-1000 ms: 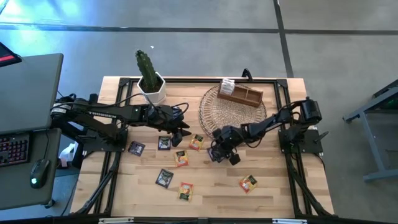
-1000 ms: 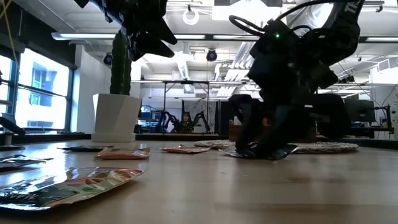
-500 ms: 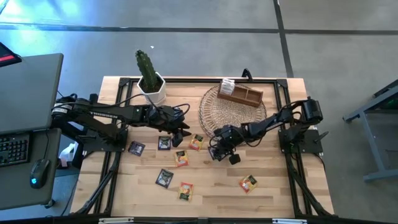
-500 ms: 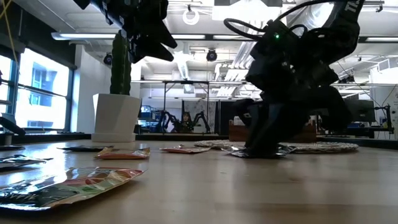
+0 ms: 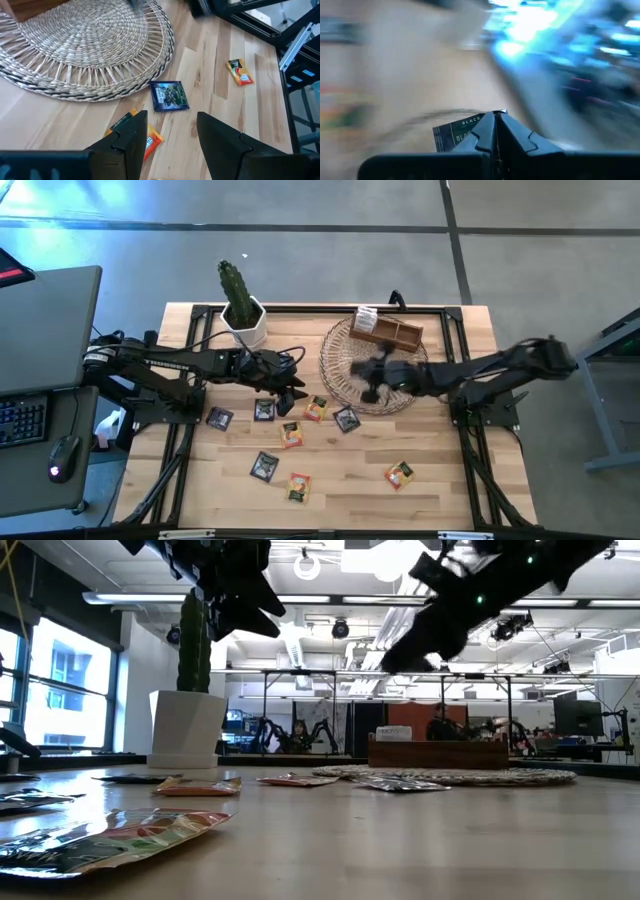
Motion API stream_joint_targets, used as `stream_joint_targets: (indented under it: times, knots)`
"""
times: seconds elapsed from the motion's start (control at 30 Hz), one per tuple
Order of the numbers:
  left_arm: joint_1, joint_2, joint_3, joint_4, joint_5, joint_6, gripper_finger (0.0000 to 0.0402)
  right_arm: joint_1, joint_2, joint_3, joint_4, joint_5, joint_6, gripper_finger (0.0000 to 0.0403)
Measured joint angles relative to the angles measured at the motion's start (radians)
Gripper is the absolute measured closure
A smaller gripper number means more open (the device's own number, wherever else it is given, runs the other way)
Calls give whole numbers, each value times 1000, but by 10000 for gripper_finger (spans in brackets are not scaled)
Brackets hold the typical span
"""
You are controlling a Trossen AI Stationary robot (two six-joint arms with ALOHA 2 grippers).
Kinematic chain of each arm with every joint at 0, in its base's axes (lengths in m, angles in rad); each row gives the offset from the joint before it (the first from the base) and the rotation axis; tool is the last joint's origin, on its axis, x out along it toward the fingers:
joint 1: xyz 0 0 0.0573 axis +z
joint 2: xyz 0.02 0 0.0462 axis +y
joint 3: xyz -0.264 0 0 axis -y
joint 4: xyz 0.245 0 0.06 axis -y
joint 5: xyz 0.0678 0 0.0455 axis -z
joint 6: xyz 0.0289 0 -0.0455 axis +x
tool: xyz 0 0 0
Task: Pick & Place Tea
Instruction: Put the blue tea bag into the middle section of the wooden organizer
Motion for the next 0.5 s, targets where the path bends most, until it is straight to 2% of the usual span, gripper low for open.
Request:
stream_joint_targets:
  times: [0.1, 0.17, 0.27, 0.37, 0.43, 0.5]
  knots:
    - [0, 0, 0, 0, 0, -1, 232, -3, -124, -63, 55, 251, 19, 396]
    - [0, 0, 0, 0, 0, -1, 232, -18, -213, -144, 130, 314, 70, 392]
    - [0, 0, 0, 1, -1, 0, 232, -74, -310, -301, 346, 280, 165, 383]
    - [0, 0, 0, 1, -6, -1, 232, -155, -343, -426, 605, 289, 259, 386]
    - [0, 0, 0, 2, -30, -1, 232, -215, -337, -473, 666, 307, 339, 394]
    - [0, 0, 0, 2, -49, -1, 232, -277, -315, -484, 674, 275, 415, 397]
